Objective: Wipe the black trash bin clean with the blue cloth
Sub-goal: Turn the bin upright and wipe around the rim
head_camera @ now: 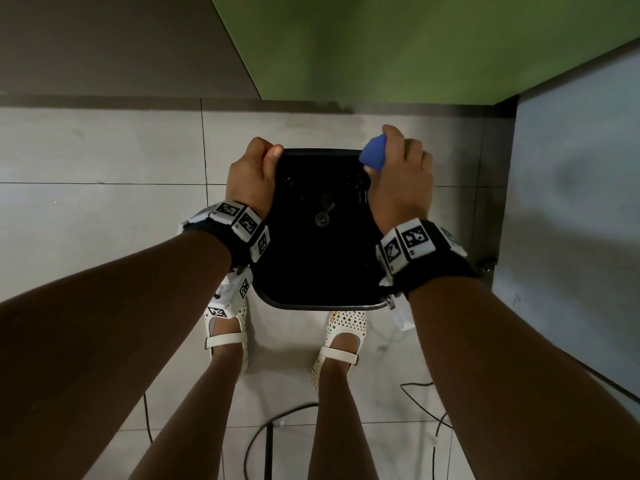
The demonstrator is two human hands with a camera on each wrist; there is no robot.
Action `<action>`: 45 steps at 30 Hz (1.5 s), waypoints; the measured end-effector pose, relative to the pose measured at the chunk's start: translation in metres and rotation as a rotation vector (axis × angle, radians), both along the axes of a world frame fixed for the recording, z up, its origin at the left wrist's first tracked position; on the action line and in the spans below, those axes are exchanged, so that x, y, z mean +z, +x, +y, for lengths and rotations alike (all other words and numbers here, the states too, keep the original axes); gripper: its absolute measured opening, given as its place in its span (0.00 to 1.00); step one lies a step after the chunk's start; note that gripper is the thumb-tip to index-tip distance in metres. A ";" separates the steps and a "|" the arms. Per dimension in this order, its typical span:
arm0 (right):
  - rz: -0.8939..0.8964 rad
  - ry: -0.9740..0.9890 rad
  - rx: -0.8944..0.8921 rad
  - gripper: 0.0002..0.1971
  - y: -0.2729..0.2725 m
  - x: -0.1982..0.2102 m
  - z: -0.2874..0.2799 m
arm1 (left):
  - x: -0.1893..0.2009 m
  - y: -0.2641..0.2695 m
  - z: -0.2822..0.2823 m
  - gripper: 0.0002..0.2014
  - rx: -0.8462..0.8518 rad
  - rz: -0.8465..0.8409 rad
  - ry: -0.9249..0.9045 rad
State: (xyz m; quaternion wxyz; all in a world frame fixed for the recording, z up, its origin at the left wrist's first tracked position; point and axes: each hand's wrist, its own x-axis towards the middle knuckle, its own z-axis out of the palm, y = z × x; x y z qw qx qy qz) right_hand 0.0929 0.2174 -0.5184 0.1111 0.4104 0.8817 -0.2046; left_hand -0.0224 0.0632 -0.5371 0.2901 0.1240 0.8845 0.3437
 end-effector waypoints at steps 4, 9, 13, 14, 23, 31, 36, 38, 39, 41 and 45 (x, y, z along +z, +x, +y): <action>0.054 0.013 0.065 0.32 -0.015 -0.002 -0.008 | 0.001 0.001 0.001 0.17 -0.071 0.070 -0.026; 0.167 -0.034 0.382 0.32 -0.045 -0.002 -0.042 | 0.002 0.004 0.003 0.17 -0.086 0.062 0.005; 0.092 -0.042 0.335 0.31 -0.046 -0.003 -0.043 | 0.002 0.006 0.002 0.17 -0.017 0.042 0.019; 0.084 -0.029 0.302 0.31 -0.043 -0.002 -0.041 | 0.002 0.006 0.003 0.17 -0.008 0.042 0.015; 0.045 -0.115 -0.408 0.30 0.002 0.003 -0.008 | 0.004 0.010 0.005 0.19 0.056 0.044 -0.055; 0.164 -0.281 -0.284 0.35 -0.022 0.005 0.006 | 0.005 0.018 -0.014 0.18 0.039 0.094 -0.130; 0.195 -0.376 -0.081 0.42 -0.047 0.006 0.009 | 0.020 0.014 -0.024 0.19 -0.197 0.105 -0.270; 0.134 -0.361 0.124 0.38 -0.058 0.005 0.000 | 0.023 0.011 -0.017 0.19 -0.305 0.101 -0.261; 0.090 -0.322 0.230 0.35 -0.063 0.006 -0.006 | 0.022 0.010 -0.013 0.19 -0.325 0.084 -0.245; 0.042 -0.241 0.380 0.33 -0.073 0.006 -0.018 | 0.020 0.010 -0.005 0.18 -0.294 0.034 -0.205; 0.033 -0.182 0.463 0.33 -0.078 0.003 -0.023 | 0.015 0.017 -0.001 0.17 -0.194 -0.040 -0.110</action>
